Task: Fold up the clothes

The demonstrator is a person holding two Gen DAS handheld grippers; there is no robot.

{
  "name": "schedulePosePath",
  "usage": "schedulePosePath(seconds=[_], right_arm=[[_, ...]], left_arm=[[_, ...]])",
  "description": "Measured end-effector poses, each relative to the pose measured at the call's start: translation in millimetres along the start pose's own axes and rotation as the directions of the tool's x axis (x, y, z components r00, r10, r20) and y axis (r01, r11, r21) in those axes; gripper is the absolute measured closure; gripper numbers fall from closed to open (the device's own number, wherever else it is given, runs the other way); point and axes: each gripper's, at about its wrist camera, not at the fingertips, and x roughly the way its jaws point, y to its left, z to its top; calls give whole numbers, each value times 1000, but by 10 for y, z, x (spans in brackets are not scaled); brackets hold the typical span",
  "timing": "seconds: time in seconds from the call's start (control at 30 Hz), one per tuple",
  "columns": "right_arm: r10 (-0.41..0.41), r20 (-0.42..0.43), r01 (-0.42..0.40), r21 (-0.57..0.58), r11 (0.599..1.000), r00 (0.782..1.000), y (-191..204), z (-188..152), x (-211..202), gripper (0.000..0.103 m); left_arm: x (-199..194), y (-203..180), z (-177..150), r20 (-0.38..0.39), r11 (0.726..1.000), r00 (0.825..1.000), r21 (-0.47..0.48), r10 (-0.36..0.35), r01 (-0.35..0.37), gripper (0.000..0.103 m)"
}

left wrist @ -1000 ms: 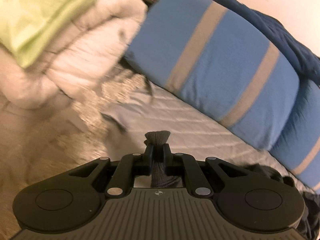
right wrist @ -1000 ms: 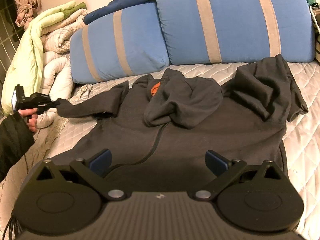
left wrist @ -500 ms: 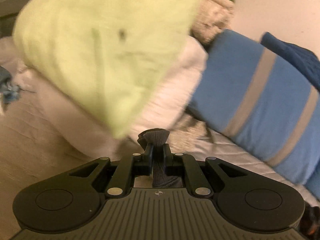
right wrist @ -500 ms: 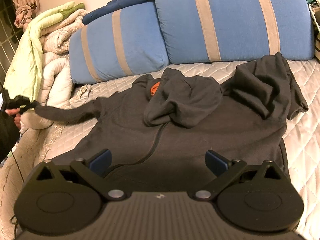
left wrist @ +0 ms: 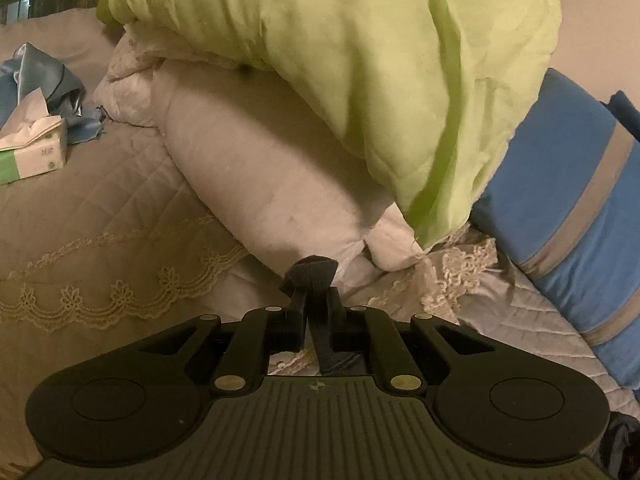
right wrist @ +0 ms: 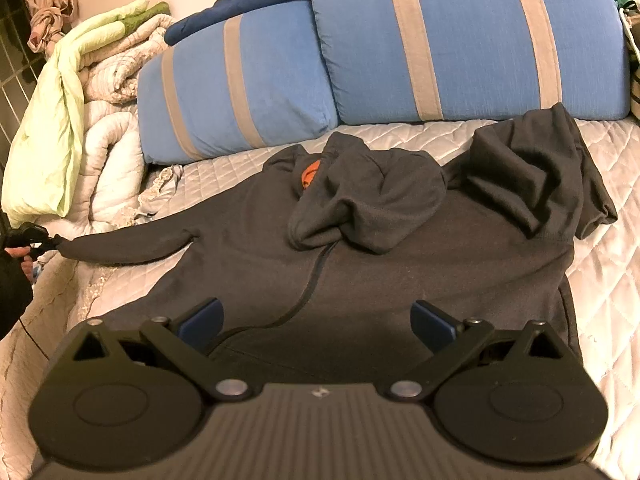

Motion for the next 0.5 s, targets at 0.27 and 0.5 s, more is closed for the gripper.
schedulePosePath(seconds=[0.27,0.5], right_arm=[[9,-6,-9,14,1000,1000,-14,7,21,0],[9,-2,-9,7,1000,1000,-13,3,5,0]], left_arm=[[59,515,-486,69,1000,998,-1,9,-9,93],[283,706,-847,-18,997,999,-67,48,-49,92]])
